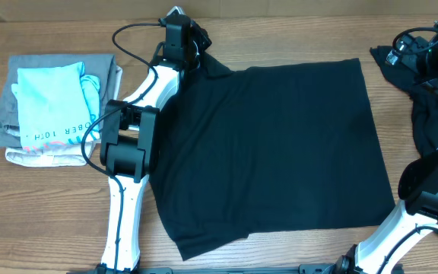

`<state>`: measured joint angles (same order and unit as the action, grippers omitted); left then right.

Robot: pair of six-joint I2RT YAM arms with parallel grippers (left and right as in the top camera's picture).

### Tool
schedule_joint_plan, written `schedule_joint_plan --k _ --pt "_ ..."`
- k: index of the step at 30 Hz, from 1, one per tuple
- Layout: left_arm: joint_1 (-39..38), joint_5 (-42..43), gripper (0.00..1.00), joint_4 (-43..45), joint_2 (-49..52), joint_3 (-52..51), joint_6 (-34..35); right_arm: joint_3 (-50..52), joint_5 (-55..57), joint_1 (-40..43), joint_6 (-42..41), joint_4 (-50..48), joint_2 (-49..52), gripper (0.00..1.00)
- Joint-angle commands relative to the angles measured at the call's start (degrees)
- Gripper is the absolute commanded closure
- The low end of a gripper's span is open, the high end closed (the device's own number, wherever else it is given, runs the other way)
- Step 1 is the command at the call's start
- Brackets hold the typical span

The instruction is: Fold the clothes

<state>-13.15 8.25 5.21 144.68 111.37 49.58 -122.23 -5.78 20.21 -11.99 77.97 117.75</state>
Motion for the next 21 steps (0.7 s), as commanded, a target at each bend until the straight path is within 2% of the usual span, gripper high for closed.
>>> schedule_joint_plan --k 1,4,7,9,14,17,21 --pt "0.0 4.1 0.95 0.6 -0.1 2.0 -4.8 -0.4 -0.3 -0.1 0.0 -0.3 0.0 0.0" --pt "1.2 9.2 0.96 -7.1 -1.2 8.7 -10.3 -0.4 -0.3 -0.1 0.0 -0.3 0.0 0.0" --pt "2.0 10.3 0.96 -24.2 -2.4 19.5 -17.1 -0.4 -0.3 -0.1 0.0 -0.3 0.0 0.0" --pt "2.0 7.1 0.96 -37.6 -3.0 28.1 -23.5 -0.4 -0.3 -0.1 0.0 -0.3 0.0 0.0" --pt "-0.8 -4.1 0.96 -62.7 -3.1 43.7 -33.8 -0.4 -0.3 -0.1 0.0 -0.3 0.0 0.0" --pt "-3.3 -7.9 0.96 -73.7 -3.1 46.2 -35.8 -0.4 -0.3 -0.1 0.0 -0.3 0.0 0.0" --pt "-5.8 -8.2 0.96 -81.4 -2.4 43.5 -35.9 -0.4 -0.3 -0.1 0.0 -0.3 0.0 0.0"
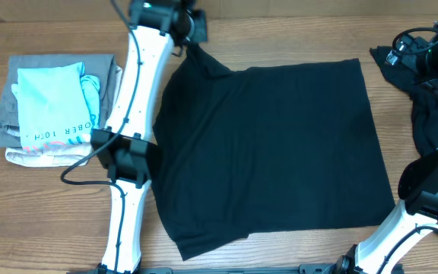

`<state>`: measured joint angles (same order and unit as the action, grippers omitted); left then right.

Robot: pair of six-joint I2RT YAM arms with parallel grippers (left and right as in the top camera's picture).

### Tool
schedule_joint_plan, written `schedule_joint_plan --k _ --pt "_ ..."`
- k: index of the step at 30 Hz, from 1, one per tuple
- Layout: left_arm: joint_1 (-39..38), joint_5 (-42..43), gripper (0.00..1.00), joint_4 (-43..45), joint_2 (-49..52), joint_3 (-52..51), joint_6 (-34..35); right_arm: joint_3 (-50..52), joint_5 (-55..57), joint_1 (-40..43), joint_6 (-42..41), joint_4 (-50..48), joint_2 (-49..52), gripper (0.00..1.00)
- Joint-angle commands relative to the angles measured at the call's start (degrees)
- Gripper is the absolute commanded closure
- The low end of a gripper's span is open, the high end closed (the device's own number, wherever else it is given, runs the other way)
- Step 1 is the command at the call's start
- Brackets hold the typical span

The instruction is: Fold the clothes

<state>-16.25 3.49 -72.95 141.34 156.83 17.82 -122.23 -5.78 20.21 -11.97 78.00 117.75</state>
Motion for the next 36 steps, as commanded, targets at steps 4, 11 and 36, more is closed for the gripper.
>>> schedule_joint_plan --k 4,11,36 --pt "-4.4 -3.5 0.96 -3.2 1.0 -8.6 -3.6 -0.4 -0.3 -0.1 0.0 -0.3 0.0 0.0" --pt "-6.0 -5.7 0.96 2.5 1.0 -19.5 -3.5 -0.4 -0.3 -0.1 0.0 -0.3 0.0 0.0" --pt "-5.9 -10.1 0.96 21.9 1.1 -32.0 -3.5 -0.4 -0.3 -0.1 0.0 -0.3 0.0 0.0"
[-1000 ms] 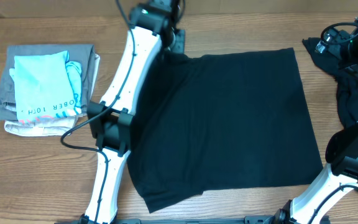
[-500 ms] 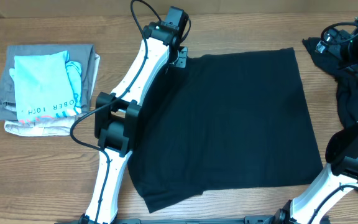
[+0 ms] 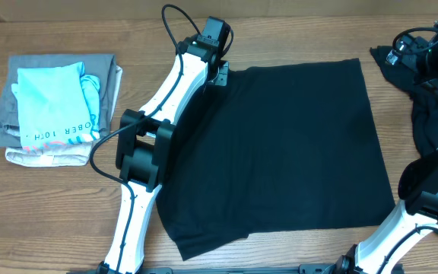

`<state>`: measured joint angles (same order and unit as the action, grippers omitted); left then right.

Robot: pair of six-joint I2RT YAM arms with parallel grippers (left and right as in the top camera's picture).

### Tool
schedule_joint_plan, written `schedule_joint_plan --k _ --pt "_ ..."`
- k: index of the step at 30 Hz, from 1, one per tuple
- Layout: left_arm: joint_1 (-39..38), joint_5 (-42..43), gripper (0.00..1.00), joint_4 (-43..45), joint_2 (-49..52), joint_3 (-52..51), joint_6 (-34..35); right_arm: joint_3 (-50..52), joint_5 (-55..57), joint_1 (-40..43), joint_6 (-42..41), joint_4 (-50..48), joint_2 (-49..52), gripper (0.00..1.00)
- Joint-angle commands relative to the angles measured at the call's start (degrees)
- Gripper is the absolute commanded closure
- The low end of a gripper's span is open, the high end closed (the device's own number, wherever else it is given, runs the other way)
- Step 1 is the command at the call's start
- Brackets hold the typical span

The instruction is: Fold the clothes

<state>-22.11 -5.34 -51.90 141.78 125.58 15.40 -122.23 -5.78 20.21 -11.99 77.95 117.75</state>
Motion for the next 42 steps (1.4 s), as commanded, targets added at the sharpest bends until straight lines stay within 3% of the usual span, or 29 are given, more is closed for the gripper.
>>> schedule_joint_plan --k 1,19,24,31,42 --pt "0.0 -1.2 0.96 1.3 0.6 -0.7 -1.0 -0.4 -0.3 -0.1 0.0 -0.2 0.0 0.0" --pt "0.0 -1.4 0.96 2.9 3.3 -0.8 -1.0 -0.4 -0.3 -0.1 0.0 -0.2 0.0 0.0" --pt "0.0 -7.2 0.96 4.4 4.0 -0.8 -1.0 -0.4 -0.3 -0.1 0.0 -0.2 0.0 0.0" --pt "0.0 -7.3 0.96 4.6 3.9 -0.6 -1.3 -0.4 -0.3 -0.1 0.0 -0.2 0.0 0.0" --pt "0.0 -7.3 0.96 -4.4 3.8 5.6 -1.2 -0.4 -0.3 -0.1 0.0 -0.2 0.0 0.0"
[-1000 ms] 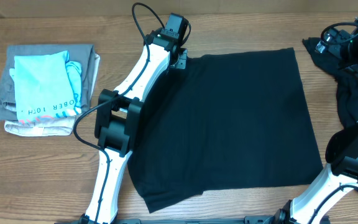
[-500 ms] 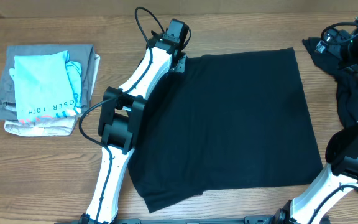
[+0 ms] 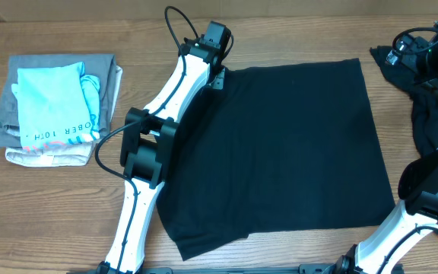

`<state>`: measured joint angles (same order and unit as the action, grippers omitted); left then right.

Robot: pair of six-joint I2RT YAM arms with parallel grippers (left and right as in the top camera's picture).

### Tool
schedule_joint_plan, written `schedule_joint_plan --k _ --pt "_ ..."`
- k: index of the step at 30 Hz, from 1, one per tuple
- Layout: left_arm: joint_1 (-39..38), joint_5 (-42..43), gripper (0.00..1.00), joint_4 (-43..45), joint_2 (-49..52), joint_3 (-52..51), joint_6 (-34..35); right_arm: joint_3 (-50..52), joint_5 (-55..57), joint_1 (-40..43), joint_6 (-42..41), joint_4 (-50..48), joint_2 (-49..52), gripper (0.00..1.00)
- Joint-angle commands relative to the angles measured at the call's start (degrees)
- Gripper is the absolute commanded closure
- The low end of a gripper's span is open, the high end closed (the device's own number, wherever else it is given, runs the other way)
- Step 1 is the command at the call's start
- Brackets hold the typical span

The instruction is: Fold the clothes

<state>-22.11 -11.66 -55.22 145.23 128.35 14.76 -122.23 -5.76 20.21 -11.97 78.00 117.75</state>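
Note:
A black T-shirt (image 3: 280,152) lies spread flat across the middle of the table, and no sleeve sticks out at its upper left corner. My left gripper (image 3: 219,77) points down at that corner, at the shirt's edge. Its jaws are too small and dark against the cloth to read. My right gripper (image 3: 396,55) rests at the far right on a heap of dark clothes (image 3: 424,99), and its fingers blend into the fabric.
A stack of folded clothes (image 3: 55,106), grey, teal and white, sits at the left of the table. The left arm's links (image 3: 147,148) lie along the shirt's left edge. The right arm's base (image 3: 424,190) stands at the shirt's lower right corner.
The left arm has shifted only slightly, and its gripper remains at the shirt's upper left corner. The shirt and the right arm look unchanged.
First my left gripper was at the shirt's left sleeve, which stuck out at the upper left. Then it was farther back with the sleeve drawn out. After that it stood over the shirt's corner with no sleeve sticking out, and it stays there now.

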Motion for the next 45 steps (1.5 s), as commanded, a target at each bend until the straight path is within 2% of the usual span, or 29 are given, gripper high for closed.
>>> schedule_joint_plan --k 1,11,22,37,45 --pt "0.0 -1.0 0.96 -1.6 0.4 3.0 -0.6 -0.4 -0.3 -0.1 0.0 -0.3 0.0 0.0" --pt "-0.1 -0.3 0.96 -2.9 1.4 2.5 1.3 -0.4 -0.3 -0.1 0.0 -0.3 0.0 0.0" --pt "0.0 -0.5 0.96 3.0 1.8 0.5 2.2 -0.4 -0.3 -0.1 0.0 -0.3 0.0 0.0" --pt "-0.2 -0.4 0.96 0.5 1.8 -0.2 3.1 -0.4 -0.3 -0.1 0.0 -0.3 0.0 0.0" --pt "0.0 -1.5 0.96 5.5 1.8 -3.7 3.1 -0.4 -0.3 -0.1 0.0 -0.3 0.0 0.0"
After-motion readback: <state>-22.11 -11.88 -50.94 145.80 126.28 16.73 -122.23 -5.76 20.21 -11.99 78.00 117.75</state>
